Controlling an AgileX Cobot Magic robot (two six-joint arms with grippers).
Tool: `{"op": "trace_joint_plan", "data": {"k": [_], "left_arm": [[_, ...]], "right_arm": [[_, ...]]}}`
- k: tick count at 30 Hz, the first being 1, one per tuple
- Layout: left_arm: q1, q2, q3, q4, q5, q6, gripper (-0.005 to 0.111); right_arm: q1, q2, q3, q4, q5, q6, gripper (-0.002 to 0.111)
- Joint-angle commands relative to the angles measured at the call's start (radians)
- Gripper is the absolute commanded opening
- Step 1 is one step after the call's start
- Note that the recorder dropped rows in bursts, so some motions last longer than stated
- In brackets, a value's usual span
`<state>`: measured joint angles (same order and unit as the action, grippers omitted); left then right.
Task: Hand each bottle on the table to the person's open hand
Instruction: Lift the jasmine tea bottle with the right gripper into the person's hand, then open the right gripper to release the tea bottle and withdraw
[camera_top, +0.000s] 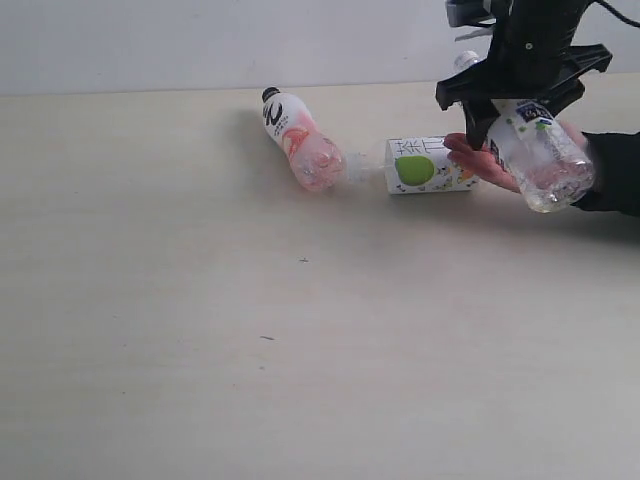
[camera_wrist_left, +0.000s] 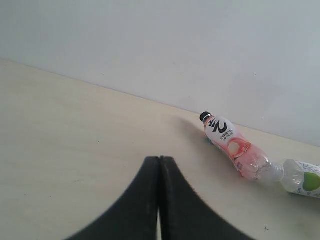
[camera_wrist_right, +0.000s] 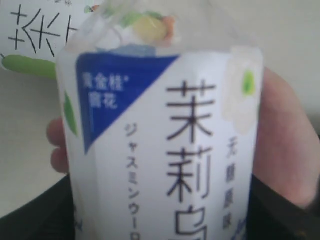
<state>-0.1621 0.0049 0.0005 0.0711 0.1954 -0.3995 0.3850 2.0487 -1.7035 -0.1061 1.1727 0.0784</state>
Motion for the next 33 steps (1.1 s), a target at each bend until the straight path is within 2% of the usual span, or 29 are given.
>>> {"op": "trace_joint_plan", "data": {"k": [1, 5, 17, 19, 20, 21, 24, 28, 30, 33], "left_arm": [[-0.003, -0.005, 0.0, 0.004, 0.003, 0.002, 0.0], [-0.003, -0.005, 0.0, 0.004, 0.003, 0.002, 0.0], [-0.003, -0.005, 0.0, 0.004, 0.003, 0.002, 0.0], [-0.003, -0.005, 0.0, 0.004, 0.003, 0.002, 0.0], [-0.003, -0.005, 0.0, 0.004, 0.003, 0.002, 0.0], [-0.003, -0.005, 0.0, 0.004, 0.003, 0.002, 0.0], [-0.003, -0.005, 0.0, 0.004, 0.003, 0.002, 0.0], [-0.003, -0.005, 0.0, 0.004, 0.003, 0.002, 0.0], [-0.003, -0.005, 0.0, 0.004, 0.003, 0.002, 0.0], [-0.003, -0.005, 0.0, 0.004, 0.003, 0.002, 0.0]], "right_arm": [[-0.003, 0.03, 0.003, -0.072, -0.07, 0.073, 0.0], [-0.003, 0.042, 0.003, -0.163, -0.085, 0.151, 0.0], [-0.003, 0.044, 0.003, -0.156, -0.133, 0.181, 0.003], [-0.003, 0.044, 0.003, -0.155, -0.131, 0.181, 0.009], [-0.003, 0.044, 0.003, -0.152, -0.128, 0.181, 0.018], [-0.003, 0.044, 0.003, -0.152, -0.128, 0.181, 0.022], [-0.003, 0.044, 0.003, -0.152, -0.128, 0.181, 0.048], [-0.001, 0.044, 0.003, -0.155, -0.132, 0.181, 0.073], [-0.001, 0.044, 0.003, -0.155, -0.132, 0.181, 0.081], [-0.001, 0.044, 0.001, -0.157, -0.129, 0.179, 0.086]]}}
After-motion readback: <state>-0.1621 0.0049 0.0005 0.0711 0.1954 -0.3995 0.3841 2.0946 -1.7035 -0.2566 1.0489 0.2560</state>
